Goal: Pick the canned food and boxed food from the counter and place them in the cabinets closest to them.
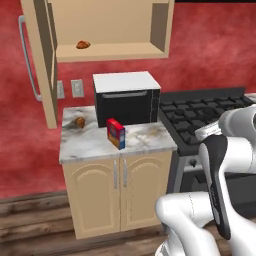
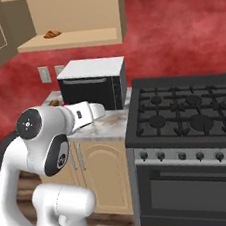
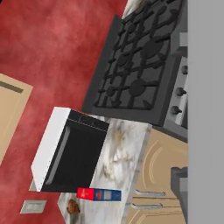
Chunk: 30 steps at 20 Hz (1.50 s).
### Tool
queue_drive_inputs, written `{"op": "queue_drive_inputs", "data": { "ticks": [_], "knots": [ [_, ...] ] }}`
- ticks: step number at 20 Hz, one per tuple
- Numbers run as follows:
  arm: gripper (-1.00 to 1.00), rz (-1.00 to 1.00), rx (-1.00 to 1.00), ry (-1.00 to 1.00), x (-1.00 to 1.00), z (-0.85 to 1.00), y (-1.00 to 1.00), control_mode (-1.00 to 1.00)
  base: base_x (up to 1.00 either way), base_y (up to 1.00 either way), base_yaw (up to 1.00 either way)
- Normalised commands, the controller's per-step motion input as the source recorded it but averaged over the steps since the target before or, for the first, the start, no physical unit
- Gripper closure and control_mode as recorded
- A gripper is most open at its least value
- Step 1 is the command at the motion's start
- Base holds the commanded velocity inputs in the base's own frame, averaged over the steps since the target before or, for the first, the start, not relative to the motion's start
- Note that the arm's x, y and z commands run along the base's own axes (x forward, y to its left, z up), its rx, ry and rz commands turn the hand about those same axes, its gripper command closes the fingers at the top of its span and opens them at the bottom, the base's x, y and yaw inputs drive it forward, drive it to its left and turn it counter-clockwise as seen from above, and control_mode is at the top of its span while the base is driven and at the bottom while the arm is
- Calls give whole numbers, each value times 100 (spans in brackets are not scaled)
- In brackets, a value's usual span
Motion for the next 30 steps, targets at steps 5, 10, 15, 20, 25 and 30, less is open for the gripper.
{"op": "queue_drive_inputs", "data": {
  "ticks": [5, 10, 15, 20, 25, 30],
  "knots": [
    [-100, 0, 0, 0, 0, 0, 0, 100, 37, 14, -1],
    [-100, 0, 0, 0, 0, 0, 0, 100, 46, 18, -1],
    [-100, 0, 0, 0, 0, 0, 0, 100, 51, 26, -2],
    [-100, 0, 0, 0, 0, 0, 0, 100, 43, 28, -3],
    [-100, 0, 0, 0, 0, 0, 0, 100, 40, 32, -5],
    [-100, 0, 0, 0, 0, 0, 0, 100, 35, 40, -7]
  ]
}}
